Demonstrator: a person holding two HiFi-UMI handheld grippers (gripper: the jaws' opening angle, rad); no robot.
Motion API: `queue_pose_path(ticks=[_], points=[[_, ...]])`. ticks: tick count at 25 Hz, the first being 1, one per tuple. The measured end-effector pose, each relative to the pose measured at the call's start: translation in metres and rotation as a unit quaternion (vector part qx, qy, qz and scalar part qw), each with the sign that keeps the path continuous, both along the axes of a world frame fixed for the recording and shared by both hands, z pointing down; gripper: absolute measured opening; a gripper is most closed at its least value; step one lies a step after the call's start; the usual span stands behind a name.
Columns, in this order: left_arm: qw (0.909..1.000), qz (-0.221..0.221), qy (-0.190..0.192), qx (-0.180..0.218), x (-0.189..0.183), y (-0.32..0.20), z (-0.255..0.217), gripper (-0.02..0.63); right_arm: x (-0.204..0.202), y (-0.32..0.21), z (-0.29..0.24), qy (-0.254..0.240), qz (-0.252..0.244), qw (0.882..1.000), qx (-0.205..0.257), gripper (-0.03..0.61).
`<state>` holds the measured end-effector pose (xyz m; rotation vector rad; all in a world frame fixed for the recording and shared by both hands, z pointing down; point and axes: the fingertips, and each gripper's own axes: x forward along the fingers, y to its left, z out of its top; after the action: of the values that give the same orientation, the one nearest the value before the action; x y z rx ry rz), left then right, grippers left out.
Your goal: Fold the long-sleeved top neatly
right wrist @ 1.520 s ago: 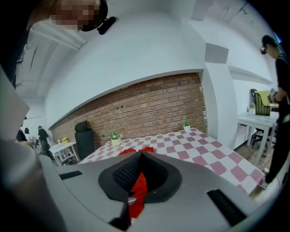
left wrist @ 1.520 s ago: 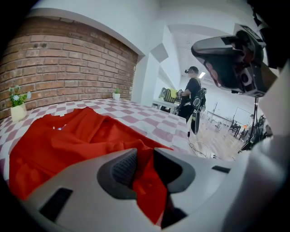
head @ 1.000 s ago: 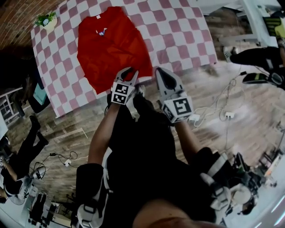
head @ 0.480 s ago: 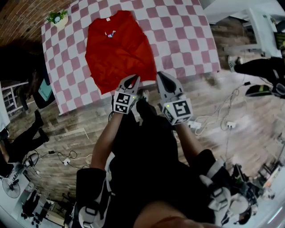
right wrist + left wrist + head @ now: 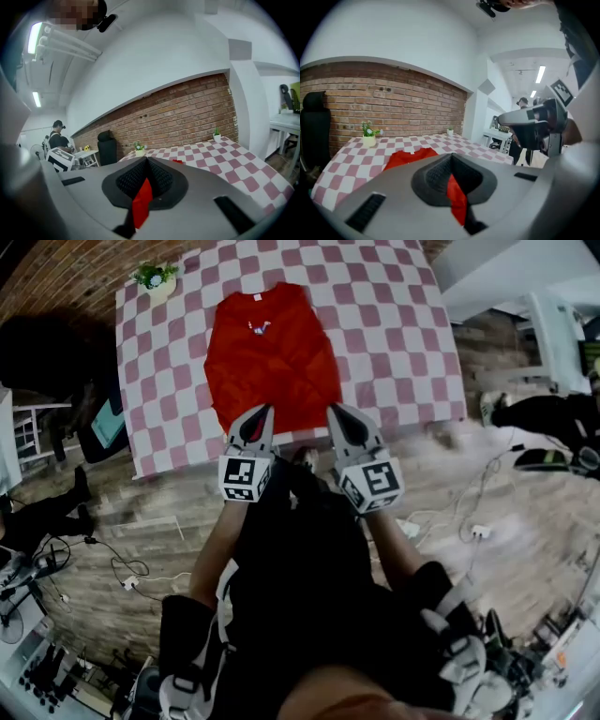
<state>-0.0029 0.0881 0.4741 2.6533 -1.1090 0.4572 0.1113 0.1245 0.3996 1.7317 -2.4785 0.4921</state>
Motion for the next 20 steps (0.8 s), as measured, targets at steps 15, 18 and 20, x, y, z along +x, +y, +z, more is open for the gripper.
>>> queue_pose_path(ticks=[15, 18, 20], points=[[0.9969, -0.038, 0.046, 0.052, -0.088, -0.071, -0.089, 0.006, -0.071, -0.061, -0.032, 0.021, 0.019, 1.0, 0.001, 0.008], [0.997, -0.034, 0.05, 0.049, -0.099, -0.087, -0.089, 0.006, -0.081, -0.076, -0.037, 0.02, 0.024, 0.999, 0.008, 0.008], [0.9969, -0.035, 0.053, 0.046, -0.103, -0.097, -0.09, 0.006, -0.084, -0.086, -0.039, 0.024, 0.025, 0.999, 0.011, 0.008]])
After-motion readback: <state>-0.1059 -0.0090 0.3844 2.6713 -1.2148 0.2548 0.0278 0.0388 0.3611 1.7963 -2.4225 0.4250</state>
